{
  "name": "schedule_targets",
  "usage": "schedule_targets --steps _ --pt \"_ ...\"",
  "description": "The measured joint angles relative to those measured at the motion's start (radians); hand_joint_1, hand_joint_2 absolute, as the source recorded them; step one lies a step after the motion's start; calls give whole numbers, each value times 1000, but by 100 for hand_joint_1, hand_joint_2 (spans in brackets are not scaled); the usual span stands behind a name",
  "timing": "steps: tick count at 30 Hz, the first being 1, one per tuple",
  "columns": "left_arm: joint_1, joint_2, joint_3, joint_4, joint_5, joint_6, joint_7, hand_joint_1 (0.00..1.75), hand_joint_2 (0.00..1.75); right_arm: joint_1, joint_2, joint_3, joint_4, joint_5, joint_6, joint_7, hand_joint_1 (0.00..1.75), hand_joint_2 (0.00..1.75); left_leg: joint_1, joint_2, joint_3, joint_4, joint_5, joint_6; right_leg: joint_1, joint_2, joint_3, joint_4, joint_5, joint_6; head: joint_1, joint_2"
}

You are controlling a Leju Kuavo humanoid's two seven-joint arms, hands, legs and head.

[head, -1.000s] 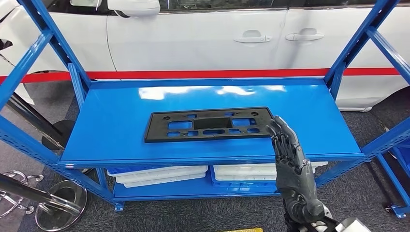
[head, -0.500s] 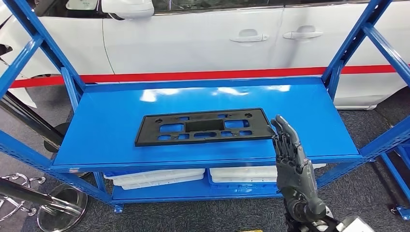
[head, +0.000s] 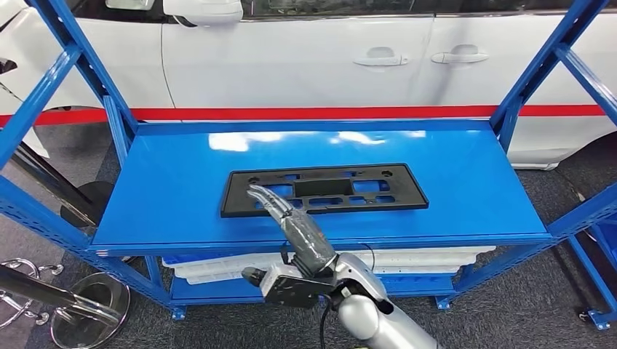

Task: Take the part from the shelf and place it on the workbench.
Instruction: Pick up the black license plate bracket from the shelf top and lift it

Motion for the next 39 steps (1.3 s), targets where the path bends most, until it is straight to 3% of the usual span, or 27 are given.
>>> schedule_targets --steps 1,3,4,6,9,10,12,14,15,16,19,21,24,25,28,30,35,39 --pt "1 1 0 0 -1 0 2 0 0 -12 7 9 29 -4 -5 4 0 175 -2 -3 2 0 -1 0 2 0 11 -28 27 -4 0 0" --pt "3 1 -1 0 -2 0 3 0 0 -28 17 16 64 -27 -21 -5 0 175 -5 -7 5 0 -3 -3 9 0 69 -162 102 -21 0 0" --pt "3 1 -1 0 -3 0 3 0 0 -33 22 16 73 -43 -34 -15 0 175 -7 -9 5 1 -4 -5 13 -1 97 -226 126 -29 0 0" --pt "5 1 -1 0 -3 0 4 0 0 -36 27 14 78 -73 -63 -37 0 175 -8 -10 1 2 -5 -13 19 -1 119 -284 135 -40 0 0" --pt "10 2 -1 0 -7 1 5 0 0 -35 27 3 73 -79 -93 -45 0 175 -6 -8 -4 9 -15 -30 14 1 123 -299 137 -48 0 0" --pt "11 3 -1 0 -9 1 5 0 0 -36 27 0 70 -71 -98 -43 0 175 -5 -8 -14 33 -32 -36 11 0 127 -305 140 -51 0 0" --pt "11 4 -1 0 -12 1 4 0 0 -36 27 -2 68 -41 -110 -37 0 175 -1 -7 -62 140 -90 -47 7 -2 132 -311 141 -57 0 0" --pt "12 5 -1 0 -14 1 4 0 0 -35 27 -1 71 36 -137 -18 0 175 3 -7 -125 267 -138 -56 7 -4 131 -309 139 -59 0 0" --pt "13 6 -1 0 -17 1 4 0 0 -36 27 3 76 95 -156 -2 0 175 6 -7 -141 292 -136 -60 6 -4 132 -308 138 -58 0 0" --pt "14 7 -1 0 -19 1 4 0 0 -36 28 9 81 157 -174 16 0 175 9 -7 -136 278 -114 -63 5 -3 132 -305 136 -56 0 0" --pt "11 9 -1 0 -30 1 5 0 0 -45 39 36 111 330 -208 82 0 175 15 -6 -51 87 -14 -67 2 0 134 -292 124 -43 0 0" --pt "8 10 -1 0 -41 0 7 0 0 -61 49 60 150 455 -232 145 0 175 11 -8 -21 19 1 -58 4 1 133 -290 122 -32 0 0" --pt "6 11 -1 0 -57 0 10 0 0 -82 62 90 226 603 -277 211 0 175 10 -11 -16 6 8 -37 5 1 134 -293 121 -17 1 0" --pt "6 12 -1 0 -61 0 11 0 0 -88 65 96 248 632 -289 221 0 175 12 -10 -15 1 11 -29 4 0 127 -276 107 -13 1 0" --pt "5 12 -1 0 -68 -1 13 0 0 -100 69 105 299 672 -303 236 0 175 13 -6 -14 -5 14 -16 4 -1 65 -142 31 -6 1 0" --pt "5 12 -1 0 -70 -1 14 0 0 -101 69 106 310 679 -303 239 0 175 12 -6 -14 -5 14 -15 4 -1 44 -96 9 -5 1 0" --pt "5 12 -1 0 -70 -1 14 0 0 -101 69 106 312 681 -303 241 0 175 12 -6 -14 -5 14 -15 3 -1 37 -81 4 -5 0 0" --pt "6 15 -2 0 -85 1 27 0 0 -103 70 108 359 733 -306 271 0 175 11 -6 -13 -5 13 -14 3 -1 -3 -4 -6 -4 1 0"
